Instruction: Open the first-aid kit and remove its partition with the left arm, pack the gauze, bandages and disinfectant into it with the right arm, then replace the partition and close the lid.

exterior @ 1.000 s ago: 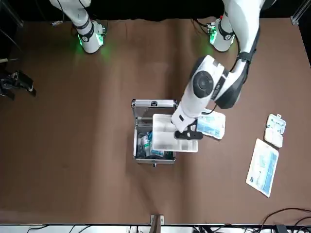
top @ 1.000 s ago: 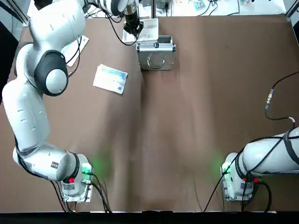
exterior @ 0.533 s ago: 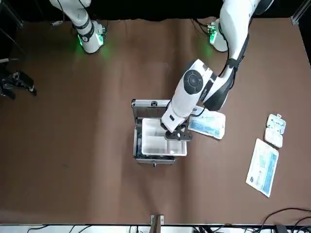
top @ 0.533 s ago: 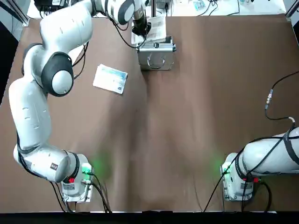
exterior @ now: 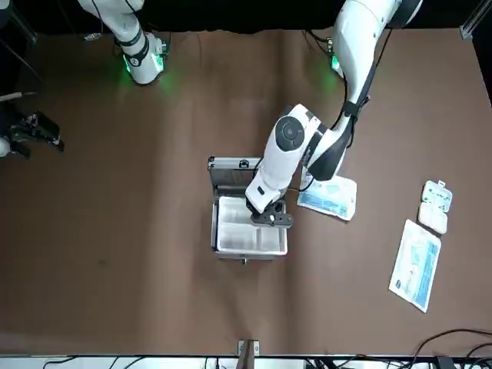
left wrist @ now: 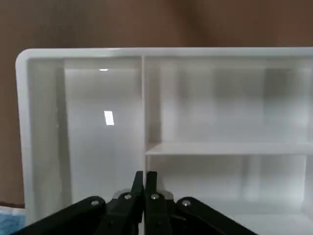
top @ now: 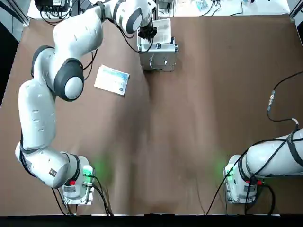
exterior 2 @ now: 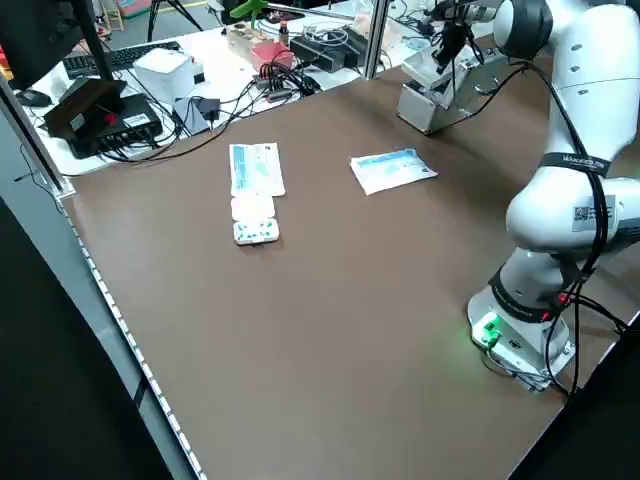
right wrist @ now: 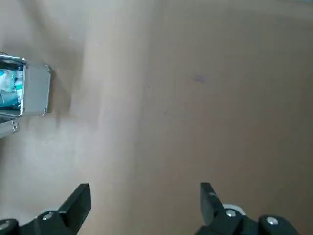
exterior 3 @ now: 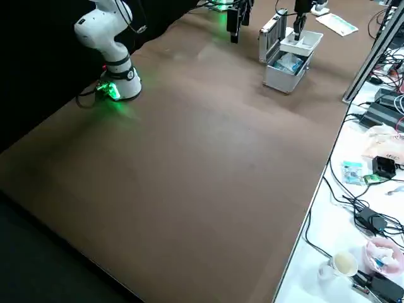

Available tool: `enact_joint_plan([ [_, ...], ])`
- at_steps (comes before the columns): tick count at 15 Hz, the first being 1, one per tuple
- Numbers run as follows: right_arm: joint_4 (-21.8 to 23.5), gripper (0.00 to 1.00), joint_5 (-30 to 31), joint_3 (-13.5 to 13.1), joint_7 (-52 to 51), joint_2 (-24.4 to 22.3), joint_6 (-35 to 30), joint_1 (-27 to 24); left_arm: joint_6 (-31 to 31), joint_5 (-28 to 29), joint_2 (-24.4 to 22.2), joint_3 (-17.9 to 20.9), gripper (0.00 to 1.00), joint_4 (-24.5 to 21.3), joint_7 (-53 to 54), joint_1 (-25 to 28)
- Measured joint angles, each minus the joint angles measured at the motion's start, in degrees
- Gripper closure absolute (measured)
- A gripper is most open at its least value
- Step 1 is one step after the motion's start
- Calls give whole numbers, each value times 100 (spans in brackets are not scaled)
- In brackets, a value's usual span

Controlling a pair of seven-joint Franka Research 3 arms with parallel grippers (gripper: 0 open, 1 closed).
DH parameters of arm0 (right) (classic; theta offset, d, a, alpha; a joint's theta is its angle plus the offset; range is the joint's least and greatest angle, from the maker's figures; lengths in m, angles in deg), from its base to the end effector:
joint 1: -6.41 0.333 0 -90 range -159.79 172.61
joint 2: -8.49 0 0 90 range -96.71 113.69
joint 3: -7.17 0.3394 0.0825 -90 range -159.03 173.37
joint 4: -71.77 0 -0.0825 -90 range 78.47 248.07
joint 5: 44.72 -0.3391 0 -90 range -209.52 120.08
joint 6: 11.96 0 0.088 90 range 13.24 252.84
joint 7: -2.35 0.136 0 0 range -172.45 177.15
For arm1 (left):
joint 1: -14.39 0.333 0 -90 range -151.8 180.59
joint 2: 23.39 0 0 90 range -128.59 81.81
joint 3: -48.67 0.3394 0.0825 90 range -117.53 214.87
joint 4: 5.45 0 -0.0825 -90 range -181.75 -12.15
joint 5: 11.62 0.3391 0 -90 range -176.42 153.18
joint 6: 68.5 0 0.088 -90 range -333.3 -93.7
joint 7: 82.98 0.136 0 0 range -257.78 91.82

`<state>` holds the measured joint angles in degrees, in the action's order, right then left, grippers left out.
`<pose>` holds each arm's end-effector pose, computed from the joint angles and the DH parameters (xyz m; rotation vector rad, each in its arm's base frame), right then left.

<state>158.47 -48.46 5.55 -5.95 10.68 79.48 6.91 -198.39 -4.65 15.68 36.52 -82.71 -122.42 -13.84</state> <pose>0.5269 -0.0012 0.6264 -3.0743 -0.1927 -0.0765 0.5881 -0.4422 0.3639 2.9500 -0.0290 0.2636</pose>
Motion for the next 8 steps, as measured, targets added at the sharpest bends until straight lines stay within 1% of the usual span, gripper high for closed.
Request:
enact_joint_plan([
  [8,0,1,0,-30,0,2,23,-4,-53,0,262,136,96,9,0,-230],
])
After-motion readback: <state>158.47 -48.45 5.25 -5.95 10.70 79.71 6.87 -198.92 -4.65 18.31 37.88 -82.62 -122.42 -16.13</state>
